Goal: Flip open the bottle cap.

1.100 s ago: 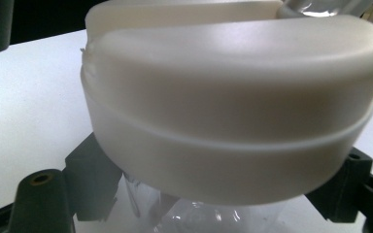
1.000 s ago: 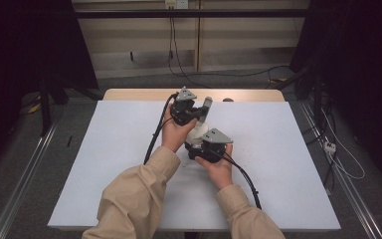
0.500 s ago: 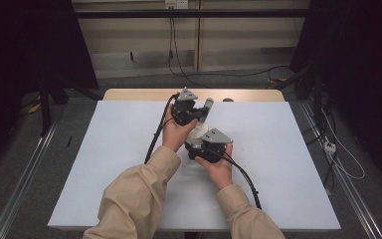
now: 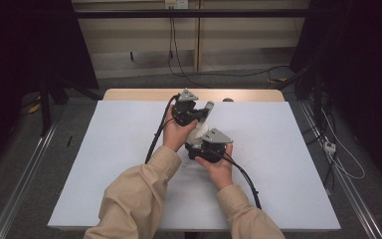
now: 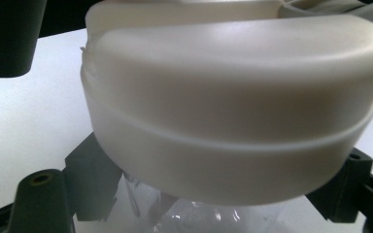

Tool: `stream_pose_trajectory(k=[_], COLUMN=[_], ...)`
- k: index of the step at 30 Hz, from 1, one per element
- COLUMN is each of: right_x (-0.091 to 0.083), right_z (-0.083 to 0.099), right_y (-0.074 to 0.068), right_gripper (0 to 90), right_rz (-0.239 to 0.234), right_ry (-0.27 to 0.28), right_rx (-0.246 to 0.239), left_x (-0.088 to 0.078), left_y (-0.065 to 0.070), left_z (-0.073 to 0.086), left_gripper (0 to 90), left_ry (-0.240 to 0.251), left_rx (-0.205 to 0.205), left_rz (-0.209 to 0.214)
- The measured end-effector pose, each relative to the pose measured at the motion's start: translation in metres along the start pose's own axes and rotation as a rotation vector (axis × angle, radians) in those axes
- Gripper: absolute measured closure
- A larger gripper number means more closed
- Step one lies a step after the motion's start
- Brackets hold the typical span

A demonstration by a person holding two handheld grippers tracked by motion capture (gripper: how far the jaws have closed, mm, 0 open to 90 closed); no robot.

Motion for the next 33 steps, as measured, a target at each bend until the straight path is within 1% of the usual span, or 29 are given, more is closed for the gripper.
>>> stream_pose_trajectory(k=[6, 7, 8, 10, 12, 15, 19, 21, 23, 25, 27, 28, 29, 31, 32, 33], right_x=[0.0, 0.0, 0.0, 0.0, 0.0, 0.0, 0.0, 0.0, 0.0, 0.0, 0.0, 0.0, 0.0, -0.001, -0.002, -0.002], right_z=[0.0, 0.0, 0.0, 0.0, 0.0, 0.0, 0.0, 0.0, 0.0, 0.0, 0.0, 0.0, 0.0, 0.0, 0.0, 0.001], right_y=[0.0, 0.0, 0.0, 0.0, 0.0, 0.0, 0.0, 0.0, 0.0, 0.0, 0.0, 0.0, 0.0, 0.001, 0.001, 0.001], right_gripper=[19.0, 19.0, 19.0, 19.0, 19.0, 19.0, 19.0, 18.8, 18.8, 18.7, 18.6, 18.6, 18.4, 18.3, 18.2, 16.8], right_rz=[0.002, 0.002, 0.003, 0.001, 0.0, 0.001, -0.001, 0.001, 0.001, 0.008, 0.008, 0.006, 0.003, 0.004, 0.001, 0.001], right_ry=[-0.001, -0.001, -0.001, -0.002, -0.002, -0.002, -0.002, -0.002, -0.001, -0.002, -0.002, -0.002, 0.0, -0.005, -0.01, -0.016], right_rx=[0.0, 0.0, -0.001, 0.001, 0.002, 0.001, 0.003, 0.003, 0.002, -0.003, -0.001, -0.002, 0.003, 0.011, 0.013, 0.02], left_x=[0.001, 0.001, 0.001, 0.001, 0.001, 0.001, 0.0, 0.0, -0.001, -0.002, -0.004, -0.005, -0.007, -0.01, -0.012, -0.013], left_y=[0.0, 0.0, 0.001, 0.001, 0.0, 0.001, 0.001, 0.002, 0.001, -0.001, -0.002, -0.002, -0.002, -0.001, -0.001, 0.0], left_z=[0.0, 0.0, 0.0, 0.0, 0.0, 0.0, 0.001, 0.001, 0.001, 0.002, 0.001, 0.001, 0.0, -0.001, -0.001, -0.001], left_gripper=[90.0, 90.0, 90.0, 90.0, 90.0, 90.0, 90.0, 90.0, 90.0, 88.3, 85.5, 84.4, 83.0, 79.8, 79.1, 76.3], left_ry=[0.003, 0.003, -0.002, -0.007, -0.001, -0.007, -0.008, -0.003, -0.005, -0.007, -0.002, 0.01, 0.01, 0.016, 0.012, 0.014], left_rx=[-0.005, -0.003, 0.008, 0.01, -0.006, -0.001, -0.018, -0.01, -0.025, -0.021, -0.023, -0.03, -0.027, -0.025, -0.021, -0.023], left_rz=[0.001, -0.002, -0.011, -0.01, 0.003, 0.0, 0.009, 0.0, 0.011, 0.017, 0.012, 0.026, 0.034, 0.021, 0.024, 0.017])
Point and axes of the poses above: each handheld gripper's, and its own axes: x roughly forward along the jaws, z roughly out of its underside, y roughly to its right, the point moved 4 cm from there along x, roughly forward along the jaws, and after that the axes turned 14 degrees about -y, right-handed, at the moved point
